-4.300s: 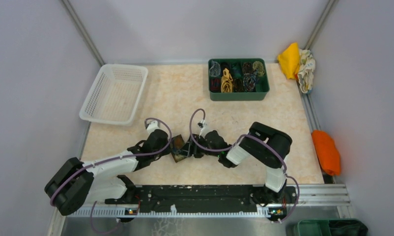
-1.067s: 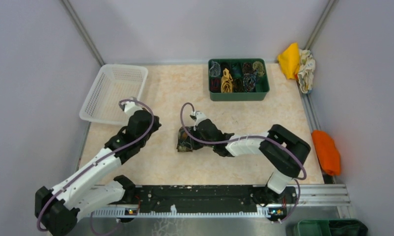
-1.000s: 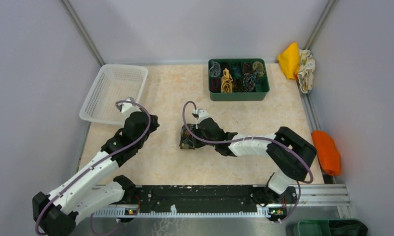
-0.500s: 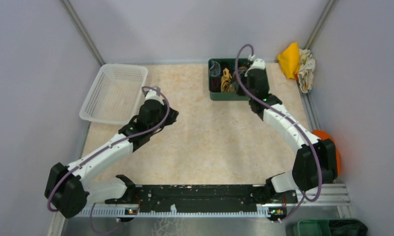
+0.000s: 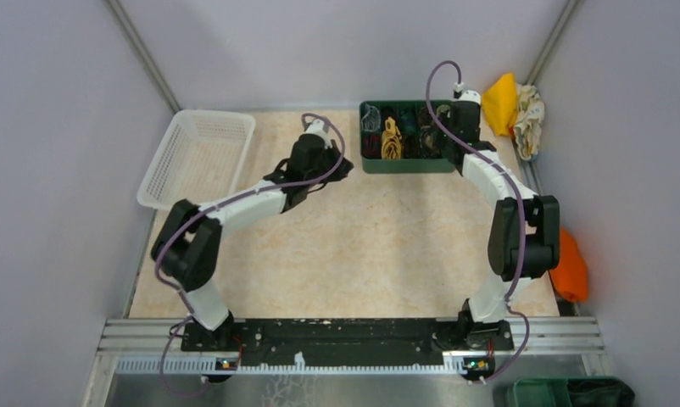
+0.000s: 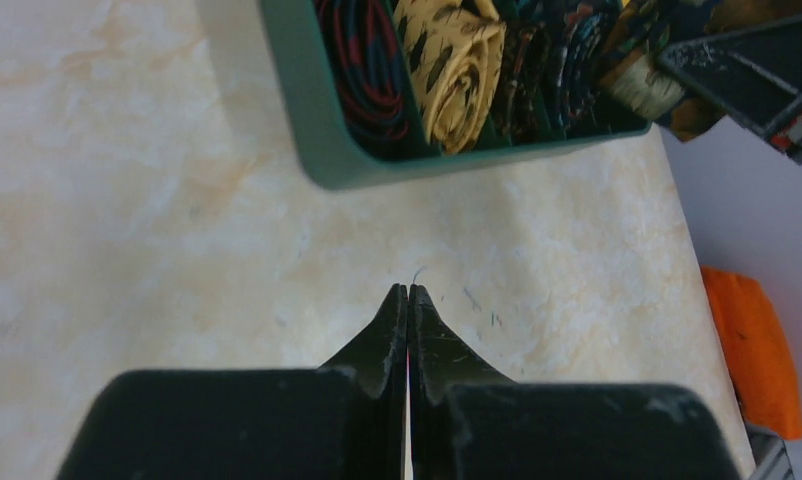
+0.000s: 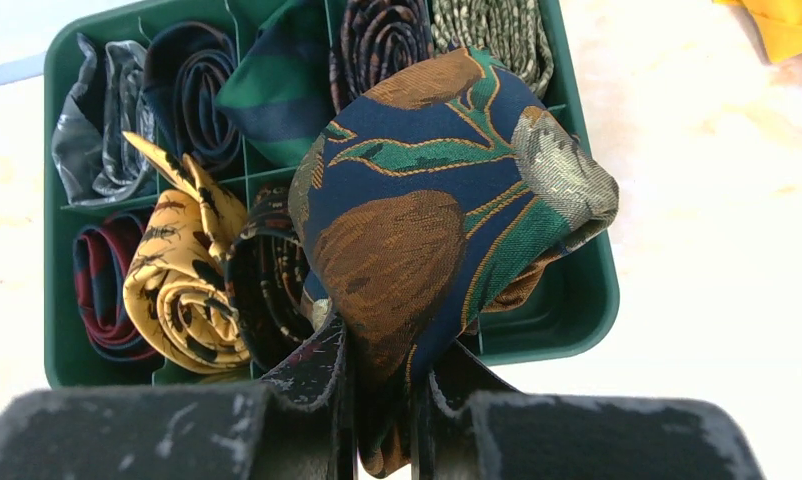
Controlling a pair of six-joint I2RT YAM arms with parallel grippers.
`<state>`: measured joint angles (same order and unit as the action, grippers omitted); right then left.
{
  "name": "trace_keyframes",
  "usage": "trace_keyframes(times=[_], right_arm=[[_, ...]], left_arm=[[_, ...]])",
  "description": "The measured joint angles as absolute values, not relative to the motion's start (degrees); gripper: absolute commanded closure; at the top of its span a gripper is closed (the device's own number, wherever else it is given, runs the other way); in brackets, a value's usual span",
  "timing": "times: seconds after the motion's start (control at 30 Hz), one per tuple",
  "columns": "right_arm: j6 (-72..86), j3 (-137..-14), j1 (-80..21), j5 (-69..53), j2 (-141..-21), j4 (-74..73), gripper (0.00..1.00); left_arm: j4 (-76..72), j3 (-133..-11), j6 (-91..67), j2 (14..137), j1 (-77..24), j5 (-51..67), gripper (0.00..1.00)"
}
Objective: Roll the ties
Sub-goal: Move the storage box to the center of the board.
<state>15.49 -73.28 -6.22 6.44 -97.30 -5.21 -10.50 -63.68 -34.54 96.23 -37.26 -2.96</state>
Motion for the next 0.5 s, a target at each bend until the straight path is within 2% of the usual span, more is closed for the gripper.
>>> trace_keyframes(times=[0.27, 0.5], right_arm=[[15.7, -73.3, -4.6, 3.9, -97.5, -2.9, 1.0], [15.7, -73.3, -4.0, 2.4, -97.5, -1.3, 1.0]], left_arm=[[-11.3, -88.1, -31.4, 119.5, -37.2, -2.8, 1.0], [-3.2, -108.4, -28.5, 135.4, -37.3, -5.8, 1.0]])
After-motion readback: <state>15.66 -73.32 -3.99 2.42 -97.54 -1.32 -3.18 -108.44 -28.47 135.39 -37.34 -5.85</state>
